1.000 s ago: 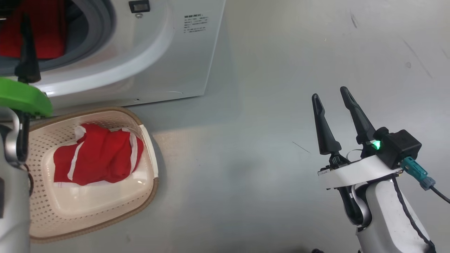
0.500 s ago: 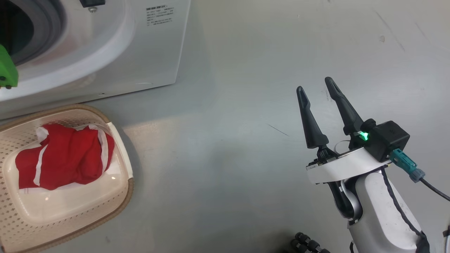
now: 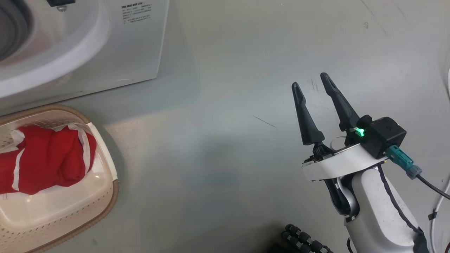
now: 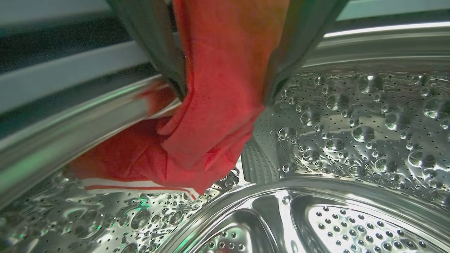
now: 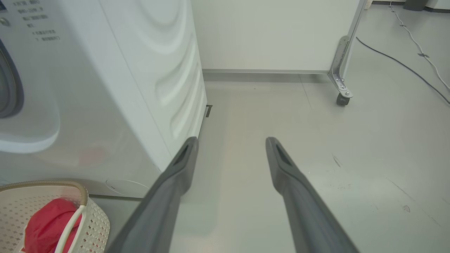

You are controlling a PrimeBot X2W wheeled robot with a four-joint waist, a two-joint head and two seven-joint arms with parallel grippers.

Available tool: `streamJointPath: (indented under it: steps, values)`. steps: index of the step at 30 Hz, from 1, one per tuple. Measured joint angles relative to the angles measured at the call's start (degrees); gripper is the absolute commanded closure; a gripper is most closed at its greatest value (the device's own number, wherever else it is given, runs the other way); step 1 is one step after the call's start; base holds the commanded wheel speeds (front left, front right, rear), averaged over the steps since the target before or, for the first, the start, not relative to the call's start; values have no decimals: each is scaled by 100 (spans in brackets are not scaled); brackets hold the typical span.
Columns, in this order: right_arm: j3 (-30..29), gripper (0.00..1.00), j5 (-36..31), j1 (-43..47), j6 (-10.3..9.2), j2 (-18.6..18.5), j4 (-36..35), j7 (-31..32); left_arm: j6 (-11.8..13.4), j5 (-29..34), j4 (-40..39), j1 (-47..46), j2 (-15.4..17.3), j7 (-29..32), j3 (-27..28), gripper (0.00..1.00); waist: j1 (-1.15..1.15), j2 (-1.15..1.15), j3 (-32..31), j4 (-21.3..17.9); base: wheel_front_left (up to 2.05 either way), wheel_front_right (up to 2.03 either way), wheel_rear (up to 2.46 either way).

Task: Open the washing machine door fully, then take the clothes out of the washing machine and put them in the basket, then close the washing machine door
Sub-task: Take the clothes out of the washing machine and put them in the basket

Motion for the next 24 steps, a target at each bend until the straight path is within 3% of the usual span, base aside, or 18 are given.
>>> streamJointPath:
  steps: [11,12,13,14,15,24]
  values:
    - [-18,0,4,-96,-56,1,-10,0,0,-2,506,-394,44,263,-43,0,0,0,138,-35,0,0,0]
    - [-18,0,4,-97,-58,1,-11,0,0,-2,546,-438,44,263,-52,21,0,0,148,-34,0,0,0]
    - [-18,0,4,-97,-59,1,-11,0,0,-2,584,-470,43,264,-55,81,0,0,158,-32,0,0,0]
    - [-16,0,3,-97,-59,0,-11,0,0,-2,613,-499,43,271,-62,81,0,0,167,-29,0,0,0]
    - [-15,0,3,-97,-60,1,-11,0,-1,-2,634,-518,43,271,-81,100,0,0,176,-26,0,0,0]
    - [-52,0,-13,-163,-104,0,1,0,-45,-1,876,-580,5,46,-188,100,0,0,178,35,0,0,0]
